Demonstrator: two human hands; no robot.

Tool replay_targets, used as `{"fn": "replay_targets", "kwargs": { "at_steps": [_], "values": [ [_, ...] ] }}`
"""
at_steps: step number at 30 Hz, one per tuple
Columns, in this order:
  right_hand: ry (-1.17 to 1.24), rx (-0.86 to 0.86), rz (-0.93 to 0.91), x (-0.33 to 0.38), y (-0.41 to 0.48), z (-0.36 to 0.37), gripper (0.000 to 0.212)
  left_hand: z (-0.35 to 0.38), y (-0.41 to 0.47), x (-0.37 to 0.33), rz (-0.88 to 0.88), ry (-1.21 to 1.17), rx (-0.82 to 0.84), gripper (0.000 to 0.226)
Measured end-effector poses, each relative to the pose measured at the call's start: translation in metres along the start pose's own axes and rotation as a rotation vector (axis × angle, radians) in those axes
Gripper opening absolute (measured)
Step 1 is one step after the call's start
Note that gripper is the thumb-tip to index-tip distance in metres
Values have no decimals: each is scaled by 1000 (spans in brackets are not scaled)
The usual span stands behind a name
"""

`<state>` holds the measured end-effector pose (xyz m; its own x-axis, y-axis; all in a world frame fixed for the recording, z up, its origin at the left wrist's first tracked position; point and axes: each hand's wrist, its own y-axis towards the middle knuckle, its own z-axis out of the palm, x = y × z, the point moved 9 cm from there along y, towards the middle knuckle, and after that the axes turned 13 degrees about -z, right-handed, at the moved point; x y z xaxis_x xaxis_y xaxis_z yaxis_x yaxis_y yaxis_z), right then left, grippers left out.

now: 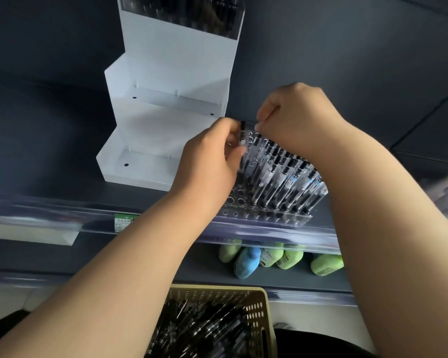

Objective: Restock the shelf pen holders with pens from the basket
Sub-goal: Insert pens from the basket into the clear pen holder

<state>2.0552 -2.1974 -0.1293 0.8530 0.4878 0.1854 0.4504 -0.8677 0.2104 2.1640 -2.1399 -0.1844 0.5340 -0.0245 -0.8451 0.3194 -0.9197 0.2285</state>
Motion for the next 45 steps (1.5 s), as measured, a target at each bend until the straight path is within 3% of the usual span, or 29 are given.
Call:
{"fn": "replay_targets", "kwargs": {
  "at_steps": [5,10,22,27,39,45],
  "values": [
    [22,-137,-16,-1,-10,-9,14,15,2,7,-50,-1,46,29],
    [4,-181,-27,-6,-16,-12,14,31,1,10,-62,44,63,21],
    [16,-177,-21,-20,-27,-18,24,40,-3,9,21,202,77,17],
    [95,-159,-12,-23,-36,-19,39,39,-4,16,-8,230,88,19],
    [5,-146,-148,-16,-54,0,43,21,-9,0,47,188,36,22],
    [67,-447,-181,6,-109,-14,40,2,-32,-1,101,328,68,32]
  ]
}}
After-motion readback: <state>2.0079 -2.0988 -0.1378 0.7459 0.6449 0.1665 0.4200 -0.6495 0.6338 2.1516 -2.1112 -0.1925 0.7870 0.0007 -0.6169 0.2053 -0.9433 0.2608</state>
